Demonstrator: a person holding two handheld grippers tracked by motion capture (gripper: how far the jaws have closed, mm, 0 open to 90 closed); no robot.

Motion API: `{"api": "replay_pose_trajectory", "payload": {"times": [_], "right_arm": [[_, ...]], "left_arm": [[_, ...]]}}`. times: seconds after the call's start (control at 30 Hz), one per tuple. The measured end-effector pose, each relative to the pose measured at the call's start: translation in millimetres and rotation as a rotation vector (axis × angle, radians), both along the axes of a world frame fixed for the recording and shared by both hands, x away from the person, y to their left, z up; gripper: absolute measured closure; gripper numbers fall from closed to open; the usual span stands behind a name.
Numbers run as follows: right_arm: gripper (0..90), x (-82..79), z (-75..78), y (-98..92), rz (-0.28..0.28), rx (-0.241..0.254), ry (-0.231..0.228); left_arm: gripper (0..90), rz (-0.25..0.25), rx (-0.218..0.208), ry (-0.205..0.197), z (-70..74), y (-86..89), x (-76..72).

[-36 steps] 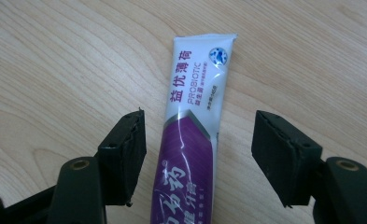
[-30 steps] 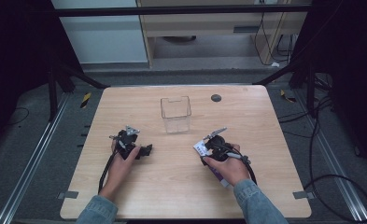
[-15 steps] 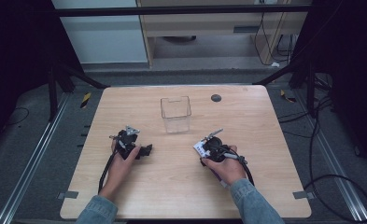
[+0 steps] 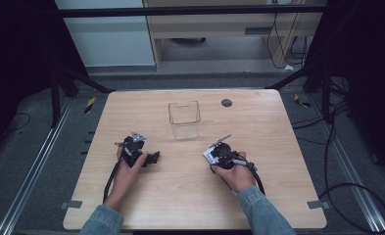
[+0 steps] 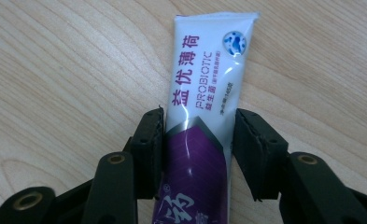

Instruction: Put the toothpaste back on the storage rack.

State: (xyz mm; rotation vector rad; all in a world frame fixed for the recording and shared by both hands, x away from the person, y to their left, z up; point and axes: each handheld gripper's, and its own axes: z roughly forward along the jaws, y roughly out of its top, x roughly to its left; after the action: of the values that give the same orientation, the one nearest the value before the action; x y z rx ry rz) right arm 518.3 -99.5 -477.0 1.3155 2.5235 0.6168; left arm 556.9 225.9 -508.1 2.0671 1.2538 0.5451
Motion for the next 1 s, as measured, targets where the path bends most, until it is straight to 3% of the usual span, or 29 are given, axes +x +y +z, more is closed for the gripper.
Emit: {"api": "replay_pose_trajectory", "payload": {"times": [0.37, 0.53, 0.77, 1.0], "right_arm": [[63.1, 2.6, 1.7, -3.6, 0.018, -0.007, 0.014], [67.0, 4.2, 2.7, -5.9, 0.005, 0.012, 0.032], [74.2, 3.4, 4.9, -7.3, 0.008, 0.011, 0.015], [79.5, 3.1, 8.8, -11.4, -0.002, 0.043, 0.018]], "left_arm": [[0.0, 0.000, 0.000, 0.000, 0.0, -0.1, 0.0], [0.0, 0.000, 0.000, 0.000, 0.0, -0.1, 0.0], [0.0, 0.000, 0.000, 0.000, 0.0, 0.0, 0.0], [0.0, -0.001, 0.000, 0.000, 0.0, -0.1, 0.3]]}}
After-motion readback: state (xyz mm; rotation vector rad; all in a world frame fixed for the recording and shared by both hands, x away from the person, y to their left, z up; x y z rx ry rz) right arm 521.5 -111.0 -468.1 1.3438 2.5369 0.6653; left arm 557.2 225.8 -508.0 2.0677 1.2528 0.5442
